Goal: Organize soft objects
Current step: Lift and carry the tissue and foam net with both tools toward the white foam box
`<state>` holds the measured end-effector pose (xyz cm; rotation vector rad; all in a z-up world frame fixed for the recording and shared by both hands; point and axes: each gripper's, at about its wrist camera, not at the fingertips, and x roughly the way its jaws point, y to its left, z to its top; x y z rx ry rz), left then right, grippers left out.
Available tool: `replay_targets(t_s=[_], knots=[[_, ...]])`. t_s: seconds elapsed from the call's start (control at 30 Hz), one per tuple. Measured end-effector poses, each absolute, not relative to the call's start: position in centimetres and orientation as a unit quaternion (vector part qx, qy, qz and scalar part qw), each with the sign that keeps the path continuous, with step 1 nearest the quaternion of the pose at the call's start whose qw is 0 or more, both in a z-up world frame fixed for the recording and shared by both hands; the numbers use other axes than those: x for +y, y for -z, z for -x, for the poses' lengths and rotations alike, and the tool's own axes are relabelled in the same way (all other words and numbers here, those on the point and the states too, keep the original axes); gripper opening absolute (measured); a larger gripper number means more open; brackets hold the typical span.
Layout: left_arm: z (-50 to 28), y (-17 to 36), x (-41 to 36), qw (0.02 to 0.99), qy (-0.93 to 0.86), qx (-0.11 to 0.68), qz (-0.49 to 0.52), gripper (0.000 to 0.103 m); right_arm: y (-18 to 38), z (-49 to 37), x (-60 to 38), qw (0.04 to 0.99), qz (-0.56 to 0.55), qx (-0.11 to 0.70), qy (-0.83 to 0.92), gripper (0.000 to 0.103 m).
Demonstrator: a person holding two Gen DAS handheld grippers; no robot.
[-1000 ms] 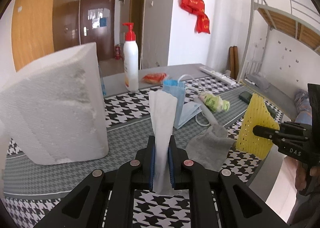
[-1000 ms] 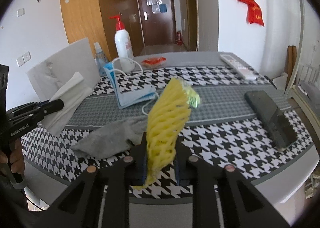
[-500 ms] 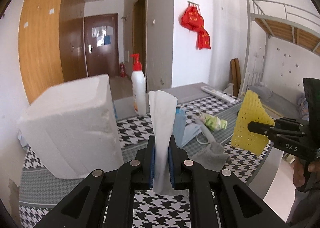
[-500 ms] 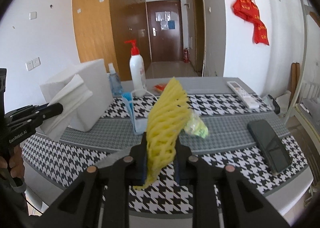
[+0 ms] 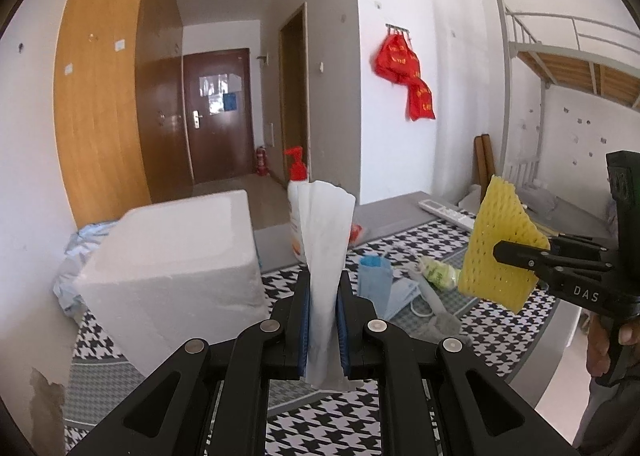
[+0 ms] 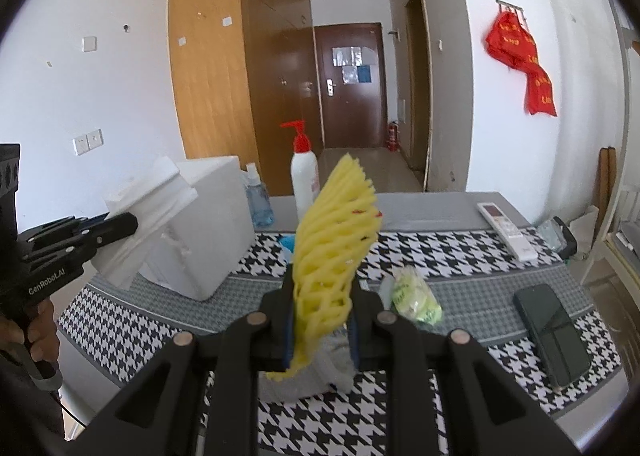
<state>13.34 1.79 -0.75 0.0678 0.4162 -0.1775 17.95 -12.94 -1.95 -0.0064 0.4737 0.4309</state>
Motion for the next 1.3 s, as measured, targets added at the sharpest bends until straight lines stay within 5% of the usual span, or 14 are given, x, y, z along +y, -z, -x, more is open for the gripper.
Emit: replay_targets(t_s=[1.3], knots=[[-12.9, -2.8, 8.7, 0.988, -0.002, 0.153, 0.003, 0.013, -2.0, -21.2, -3.7, 0.931, 0.031, 0.196, -0.306, 0.024]])
